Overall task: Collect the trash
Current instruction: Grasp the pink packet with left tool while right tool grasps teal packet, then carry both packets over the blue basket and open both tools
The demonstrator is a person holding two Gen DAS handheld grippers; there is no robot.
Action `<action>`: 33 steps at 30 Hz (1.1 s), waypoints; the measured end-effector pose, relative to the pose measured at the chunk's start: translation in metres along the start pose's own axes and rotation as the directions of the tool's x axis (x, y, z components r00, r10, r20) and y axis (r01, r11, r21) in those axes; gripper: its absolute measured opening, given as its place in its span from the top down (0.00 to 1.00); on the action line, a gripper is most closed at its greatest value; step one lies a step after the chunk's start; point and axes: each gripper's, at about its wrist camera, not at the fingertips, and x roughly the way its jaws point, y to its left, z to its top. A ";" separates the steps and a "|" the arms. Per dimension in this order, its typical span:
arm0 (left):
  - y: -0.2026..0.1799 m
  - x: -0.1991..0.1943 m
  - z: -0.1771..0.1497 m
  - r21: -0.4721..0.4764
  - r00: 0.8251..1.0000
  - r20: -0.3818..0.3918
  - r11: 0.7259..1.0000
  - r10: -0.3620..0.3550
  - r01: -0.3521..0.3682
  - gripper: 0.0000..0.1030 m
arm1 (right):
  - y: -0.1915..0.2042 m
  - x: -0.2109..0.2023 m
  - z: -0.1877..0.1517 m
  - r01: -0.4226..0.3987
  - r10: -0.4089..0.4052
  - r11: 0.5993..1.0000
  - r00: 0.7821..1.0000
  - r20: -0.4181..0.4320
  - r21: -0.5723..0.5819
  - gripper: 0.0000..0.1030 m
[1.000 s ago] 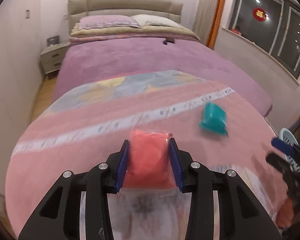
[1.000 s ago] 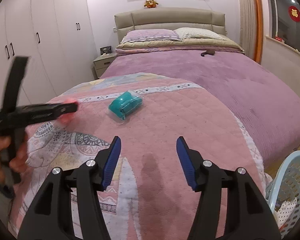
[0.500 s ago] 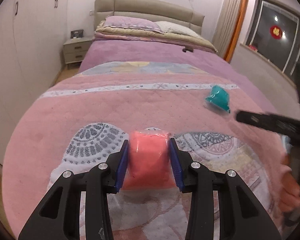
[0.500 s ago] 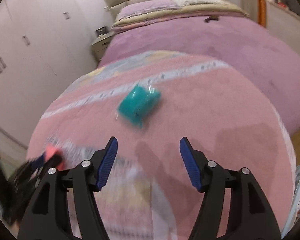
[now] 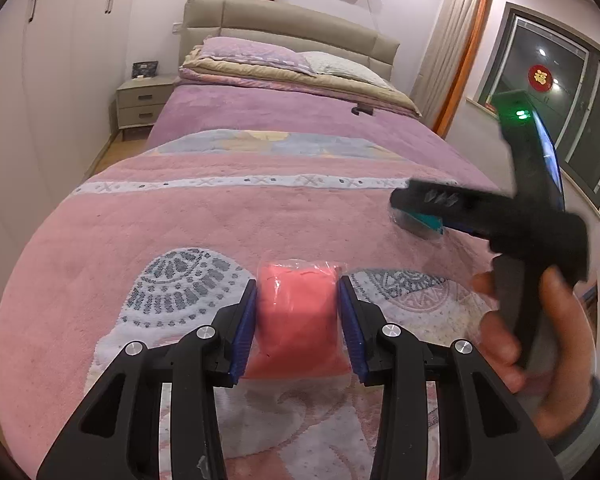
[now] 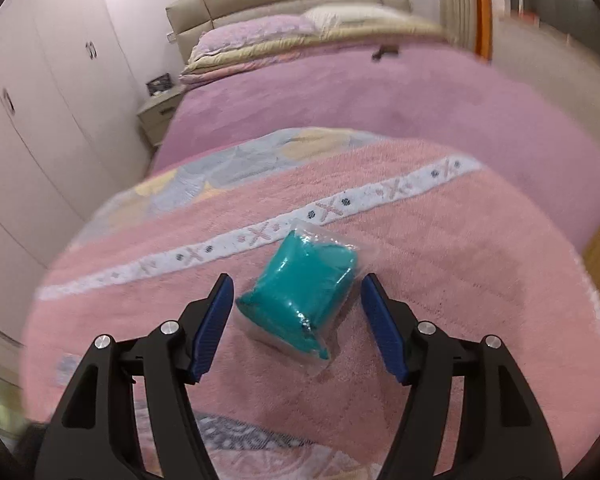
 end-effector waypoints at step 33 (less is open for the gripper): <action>-0.246 -0.040 -0.003 0.286 0.930 -0.017 0.889 -0.367 0.357 0.64 | -0.301 -0.232 -0.081 0.011 -0.093 0.946 0.967 0.239 0.323 0.66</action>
